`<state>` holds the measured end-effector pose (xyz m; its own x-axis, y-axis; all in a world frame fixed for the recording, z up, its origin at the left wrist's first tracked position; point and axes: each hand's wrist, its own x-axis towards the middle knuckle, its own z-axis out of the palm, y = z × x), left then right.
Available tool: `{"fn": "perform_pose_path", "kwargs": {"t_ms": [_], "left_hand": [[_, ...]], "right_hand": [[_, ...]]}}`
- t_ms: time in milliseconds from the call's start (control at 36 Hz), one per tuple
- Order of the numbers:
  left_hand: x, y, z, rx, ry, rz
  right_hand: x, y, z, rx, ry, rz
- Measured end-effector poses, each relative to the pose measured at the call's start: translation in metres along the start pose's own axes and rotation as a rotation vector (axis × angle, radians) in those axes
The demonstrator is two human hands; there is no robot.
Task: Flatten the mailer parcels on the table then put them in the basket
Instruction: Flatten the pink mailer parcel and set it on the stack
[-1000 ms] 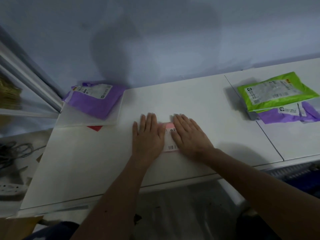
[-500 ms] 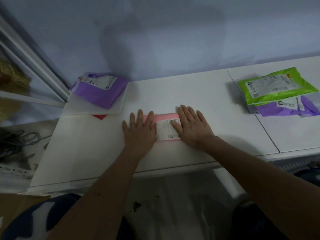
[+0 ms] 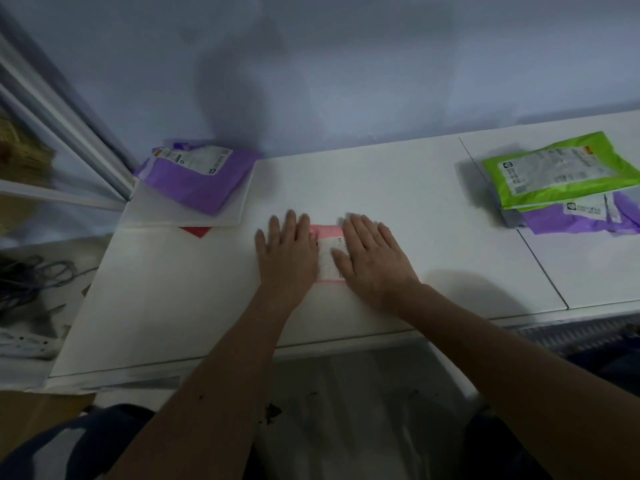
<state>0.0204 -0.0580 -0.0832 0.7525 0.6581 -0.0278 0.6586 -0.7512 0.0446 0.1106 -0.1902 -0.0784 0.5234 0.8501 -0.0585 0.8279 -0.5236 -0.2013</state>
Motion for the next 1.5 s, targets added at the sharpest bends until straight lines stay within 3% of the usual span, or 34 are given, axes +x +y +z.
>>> {"fn": "perform_pose_path", "kwargs": {"t_ms": [417,889,1028,1139,1389,1500], "left_hand": [[0.028,0.004,0.005,-0.052,-0.003,-0.048],[-0.033,-0.012,0.003,-0.012,0.065,0.074],[-0.025,0.004,-0.007,-0.231,0.183,0.103],[-0.015,0.027,-0.014,-0.475,0.098,0.182],[-0.019,0.027,0.001,-0.233,0.112,0.233],[-0.015,0.017,0.006,-0.179,0.099,0.231]], "right_hand": [[0.004,0.005,0.005,-0.004,0.093,-0.032],[0.0,0.006,-0.019,-0.028,-0.078,-0.113],[0.006,-0.011,-0.027,-0.003,0.073,-0.093],[0.012,-0.007,-0.018,0.03,0.078,-0.071],[0.008,0.008,0.006,-0.076,0.047,-0.088],[0.009,0.007,0.004,-0.018,0.066,-0.047]]}}
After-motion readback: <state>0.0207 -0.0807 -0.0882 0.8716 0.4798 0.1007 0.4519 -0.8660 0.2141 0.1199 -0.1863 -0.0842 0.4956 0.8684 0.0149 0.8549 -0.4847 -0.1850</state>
